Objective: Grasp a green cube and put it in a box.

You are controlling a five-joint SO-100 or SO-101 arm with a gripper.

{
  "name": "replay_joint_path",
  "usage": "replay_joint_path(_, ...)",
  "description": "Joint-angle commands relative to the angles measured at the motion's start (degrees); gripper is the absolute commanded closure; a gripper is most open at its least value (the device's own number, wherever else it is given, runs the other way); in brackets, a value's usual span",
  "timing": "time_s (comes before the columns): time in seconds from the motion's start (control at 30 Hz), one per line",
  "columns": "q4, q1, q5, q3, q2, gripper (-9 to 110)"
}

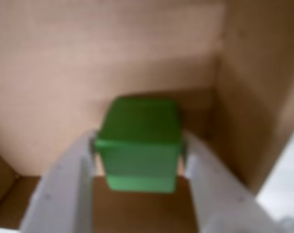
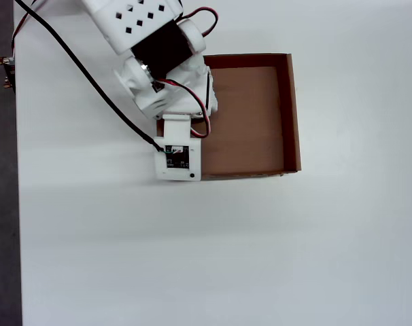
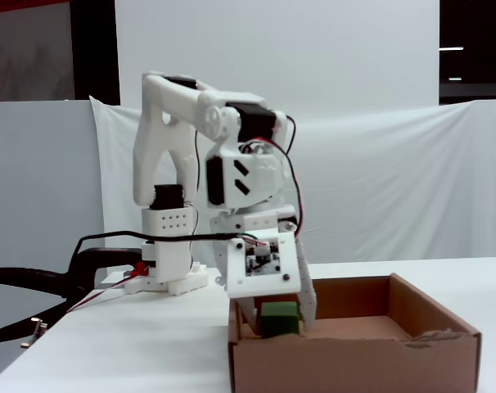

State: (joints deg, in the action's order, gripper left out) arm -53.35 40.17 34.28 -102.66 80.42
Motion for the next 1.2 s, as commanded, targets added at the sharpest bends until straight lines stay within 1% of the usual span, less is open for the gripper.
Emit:
replay_joint_path(0.0, -0.09, -0.7, -0.18, 2.9, 3.25, 76)
replay_joint_path(0.2, -2.11, -1.23, -0.35, 3.69, 7.03, 73)
replay_joint_path(0.57, -3.87, -2.9, 0.44, 2.99, 17.84, 75)
replay_joint_path(0.77, -2.99, -5.45, 7.03, -0.88, 25.49, 76)
replay_joint_path(1.0, -3.08, -10.11, 11.07, -10.02, 36.21, 77)
replay_joint_path(1.07, -3.69, -11.6, 11.16, -12.39, 38.76, 78)
replay_joint_path(1.17, -5.98, -14.33, 13.97, -15.12, 41.66, 81)
